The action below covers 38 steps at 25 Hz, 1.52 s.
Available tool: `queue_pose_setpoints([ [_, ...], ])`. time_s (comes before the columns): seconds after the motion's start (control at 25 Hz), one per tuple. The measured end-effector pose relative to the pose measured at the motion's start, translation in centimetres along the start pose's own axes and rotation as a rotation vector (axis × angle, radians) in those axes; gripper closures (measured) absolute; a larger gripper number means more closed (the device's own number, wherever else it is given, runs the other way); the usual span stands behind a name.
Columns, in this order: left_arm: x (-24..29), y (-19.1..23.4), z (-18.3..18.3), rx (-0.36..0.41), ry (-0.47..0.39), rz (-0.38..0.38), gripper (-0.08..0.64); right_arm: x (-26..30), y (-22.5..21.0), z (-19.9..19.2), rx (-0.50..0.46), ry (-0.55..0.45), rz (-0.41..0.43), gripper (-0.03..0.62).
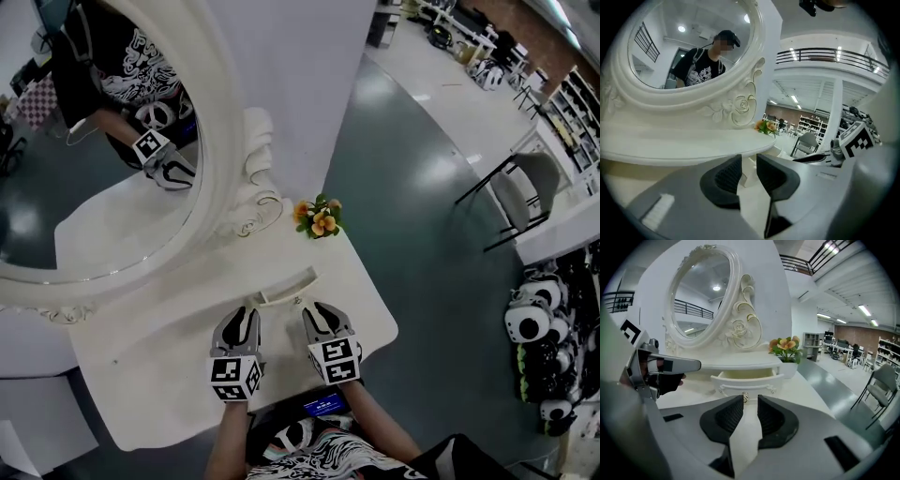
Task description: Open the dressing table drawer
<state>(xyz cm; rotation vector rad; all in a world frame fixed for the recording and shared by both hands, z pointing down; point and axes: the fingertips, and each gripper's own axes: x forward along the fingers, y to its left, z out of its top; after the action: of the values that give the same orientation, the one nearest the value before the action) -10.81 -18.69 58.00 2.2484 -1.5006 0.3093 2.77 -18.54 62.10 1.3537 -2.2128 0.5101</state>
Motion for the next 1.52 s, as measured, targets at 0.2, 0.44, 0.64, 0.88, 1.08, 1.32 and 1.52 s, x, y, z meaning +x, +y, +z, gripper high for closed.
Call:
queue_pose_setpoints([
  [0.2,-1.6,-1.3,2.0,0.034,-0.047,-0.025,0.462,-3.2,0.0,2.3,0.002,-0.101,-0.042,0.58],
  [0.44,-3.8,-3.1,3.8,0.107,-0.084,-0.063,0.463,-6.2,0.6,4.2,0.018,-0.176,-0.073,0.591],
  [0.64,-5.5,-3.5,4.6,0.111,-0.112,-0.066,0.466,-7.8,1.8,5.1,0.019,-0.202,-0.067,0.591],
  [0.88,-6.4,-4.1,5.1,0.129,-0.131,-0.071,0.472,-8.8,2.3,5.4,0.008,-0.218,-0.066,0.591],
  [1.08,-6.6,-3.7,4.8,0.124,-0.131,-0.06,0.482,-8.8,2.5,5.2,-0.003,-0.214,-0.065,0.591],
  [1.32,-6.6,-3.6,4.6,0.121,-0.126,-0.048,0.49,-8.7,2.4,4.7,-0.015,-0.193,-0.071,0.591],
  [1.52,-6.4,-3.3,4.4,0.116,-0.122,-0.046,0.492,-8.5,2.4,4.5,-0.011,-0.19,-0.069,0.591],
])
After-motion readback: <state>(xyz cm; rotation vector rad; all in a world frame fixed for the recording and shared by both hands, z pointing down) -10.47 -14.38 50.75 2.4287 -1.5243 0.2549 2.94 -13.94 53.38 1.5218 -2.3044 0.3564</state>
